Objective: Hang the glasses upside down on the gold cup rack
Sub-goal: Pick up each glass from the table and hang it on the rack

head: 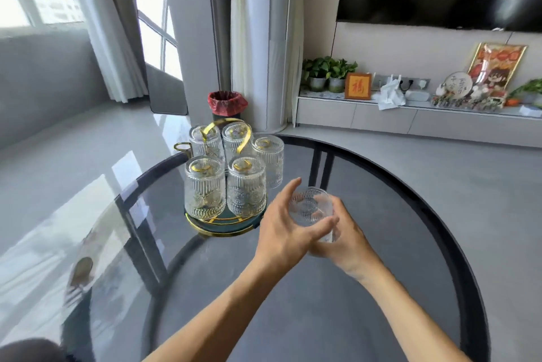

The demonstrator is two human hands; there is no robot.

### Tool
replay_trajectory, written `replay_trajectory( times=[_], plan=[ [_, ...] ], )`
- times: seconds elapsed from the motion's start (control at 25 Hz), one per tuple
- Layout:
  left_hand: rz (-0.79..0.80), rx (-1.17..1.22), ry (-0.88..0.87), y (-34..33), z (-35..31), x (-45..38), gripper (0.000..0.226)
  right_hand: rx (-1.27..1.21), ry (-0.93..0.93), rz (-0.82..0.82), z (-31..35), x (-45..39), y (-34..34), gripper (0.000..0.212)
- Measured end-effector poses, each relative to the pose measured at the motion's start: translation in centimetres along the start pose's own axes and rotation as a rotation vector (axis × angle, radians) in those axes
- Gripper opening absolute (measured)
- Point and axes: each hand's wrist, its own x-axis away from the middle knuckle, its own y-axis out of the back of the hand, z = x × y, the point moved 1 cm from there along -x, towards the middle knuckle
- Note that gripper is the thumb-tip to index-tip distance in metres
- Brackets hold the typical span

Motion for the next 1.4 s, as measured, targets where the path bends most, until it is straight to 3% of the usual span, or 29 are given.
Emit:
replay_trajectory(
  times=[0.16,0.32,0.48,0.68,0.84,1.0,1.4],
  plan=[
    [-0.128,0.101,-0.13,6.8,-4.9,-0.7,0.079,-0.169,0.117,0.089,6.6,-0.9,-2.0,0.076],
    [-0.173,0.206,-0.179,12.2,-7.6,-1.0,0.074,-0.499,0.074,0.157,10.4,-1.5,-5.2,0.077],
    [-0.215,0.416,-0.137,15.6,-7.0,-1.2,0.07,-0.599,0.073,0.076,14.3,-3.1,-7.8,0.04],
    [-0.272,0.527,-0.071,19.6,-5.0,-1.9,0.057,-0.228,0.12,-0.083,20.5,-7.3,-10.7,0.057],
    [-0.407,0.296,-0.016,23.1,-2.0,-2.9,0.065,0.308,0.292,-0.191,23.0,-10.3,-13.5,0.056],
    [-0.453,0.133,0.033,25.5,1.9,-2.8,0.062,0.716,0.388,-0.156,22.9,-12.3,-15.9,0.055],
    [-0.397,0.004,0.018,24.9,4.6,-1.9,0.054,0.981,0.378,-0.009,19.6,-15.0,-18.1,0.056]
  ],
)
